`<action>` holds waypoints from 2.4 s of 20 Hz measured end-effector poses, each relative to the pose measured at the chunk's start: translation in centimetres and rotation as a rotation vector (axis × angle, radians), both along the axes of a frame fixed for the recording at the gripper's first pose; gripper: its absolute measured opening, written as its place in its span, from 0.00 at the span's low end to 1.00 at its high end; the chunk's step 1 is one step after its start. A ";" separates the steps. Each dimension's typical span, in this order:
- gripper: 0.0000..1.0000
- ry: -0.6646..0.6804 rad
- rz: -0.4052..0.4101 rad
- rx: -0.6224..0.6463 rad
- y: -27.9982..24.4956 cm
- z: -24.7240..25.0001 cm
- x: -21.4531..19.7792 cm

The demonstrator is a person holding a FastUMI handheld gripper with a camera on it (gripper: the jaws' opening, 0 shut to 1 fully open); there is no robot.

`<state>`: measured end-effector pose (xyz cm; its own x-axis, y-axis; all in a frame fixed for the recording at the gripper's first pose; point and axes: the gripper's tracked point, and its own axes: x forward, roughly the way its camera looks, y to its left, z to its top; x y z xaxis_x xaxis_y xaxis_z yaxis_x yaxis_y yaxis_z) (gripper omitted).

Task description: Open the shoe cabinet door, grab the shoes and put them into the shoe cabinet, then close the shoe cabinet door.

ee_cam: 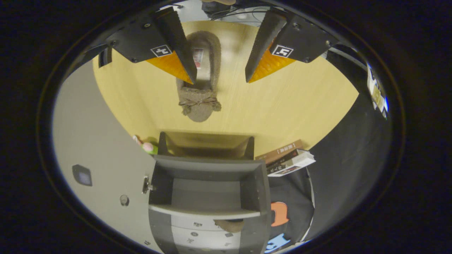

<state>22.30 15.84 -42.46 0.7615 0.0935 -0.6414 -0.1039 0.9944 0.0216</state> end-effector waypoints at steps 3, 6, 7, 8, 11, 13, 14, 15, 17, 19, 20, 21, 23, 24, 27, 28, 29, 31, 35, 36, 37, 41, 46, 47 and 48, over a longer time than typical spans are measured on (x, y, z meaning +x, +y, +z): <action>0.88 0.065 -0.023 0.025 0.1 -2.1 2.5; 0.88 0.083 -0.023 0.032 0.2 -3.0 5.1; 0.88 0.090 -0.026 0.036 0.2 -3.2 5.8; 0.88 0.100 -0.028 0.043 0.2 -3.6 6.5; 0.87 0.096 -0.034 0.063 0.2 -3.7 7.8; 0.85 0.100 -0.032 0.048 0.0 -3.8 7.9; 0.73 0.092 -0.045 0.045 -0.5 -3.8 8.2; 0.61 0.089 -0.057 0.063 -0.8 -3.8 8.2; 0.37 0.080 0.001 0.056 0.0 -4.0 8.2; 0.13 0.080 0.029 0.047 0.4 -4.1 7.6; 0.09 0.089 0.038 0.063 0.5 -3.8 7.7; 0.08 0.088 0.045 0.082 0.6 -3.3 7.6; 0.07 0.057 0.048 0.079 0.5 -1.7 7.2; 0.07 0.037 0.047 0.075 0.4 -0.7 6.9; 0.06 -0.025 0.035 0.087 -0.4 3.2 6.0; 0.06 -0.058 0.029 0.082 -0.7 4.8 5.7; 0.07 -0.089 0.027 0.065 -1.1 6.4 5.3; 0.06 -0.152 0.031 0.053 -1.3 9.9 4.5; 0.06 -0.250 0.021 0.069 -1.7 16.4 2.9; 0.07 -0.277 0.018 0.074 -1.7 18.3 2.9; 0.06 -0.307 0.022 0.075 -1.7 20.0 2.8; 0.06 -0.427 0.044 0.057 -1.5 27.8 4.2; 0.07 -0.545 0.051 0.056 -0.7 35.1 8.7; 0.06 -0.554 0.056 0.057 -0.4 35.9 9.7; 0.06 -0.562 0.061 0.057 -0.2 36.6 10.7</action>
<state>32.95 15.67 -5.84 0.9765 0.1707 -0.1318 -0.1722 0.9851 -0.0001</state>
